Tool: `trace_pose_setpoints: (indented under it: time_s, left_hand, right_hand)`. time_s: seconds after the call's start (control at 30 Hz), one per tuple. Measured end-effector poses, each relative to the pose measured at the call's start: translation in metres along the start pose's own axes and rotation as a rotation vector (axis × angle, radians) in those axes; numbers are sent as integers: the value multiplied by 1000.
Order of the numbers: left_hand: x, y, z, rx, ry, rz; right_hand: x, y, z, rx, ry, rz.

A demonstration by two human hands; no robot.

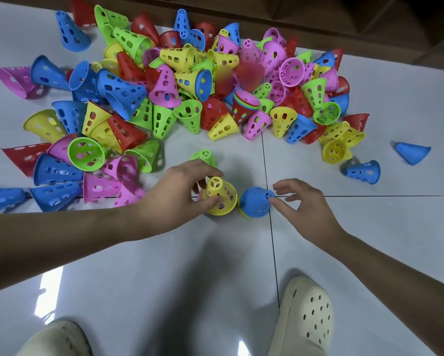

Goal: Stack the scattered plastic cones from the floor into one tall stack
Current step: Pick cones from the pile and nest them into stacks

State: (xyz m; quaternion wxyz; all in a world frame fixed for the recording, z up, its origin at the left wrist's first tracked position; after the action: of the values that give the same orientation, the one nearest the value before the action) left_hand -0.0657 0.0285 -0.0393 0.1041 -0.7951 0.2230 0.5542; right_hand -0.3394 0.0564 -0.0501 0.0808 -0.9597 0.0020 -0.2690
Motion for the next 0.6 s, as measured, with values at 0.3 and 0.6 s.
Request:
trace_pose_setpoints:
  time_s: [0.3,0.6]
  left_hand:
    - [31,-5,4,103,85,-121]
    - [66,-74,-86,-117,177,-252]
  right_hand:
    - [32,44,1,67,-87,-164]
    - [71,104,48,265,-240,-322]
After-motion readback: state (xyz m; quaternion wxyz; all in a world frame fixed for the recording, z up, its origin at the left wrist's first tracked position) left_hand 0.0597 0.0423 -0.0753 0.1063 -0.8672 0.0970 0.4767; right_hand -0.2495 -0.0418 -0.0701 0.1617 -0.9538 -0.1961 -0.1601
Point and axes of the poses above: each hand's wrist, its own y-axis towards the middle knuckle, its own z-axis out of the palm, x = y × z, the point moved 4 cm from there along y, towards the middle knuckle, and after that the axes turned 15 degrees about -y, right-handed, at the moved point
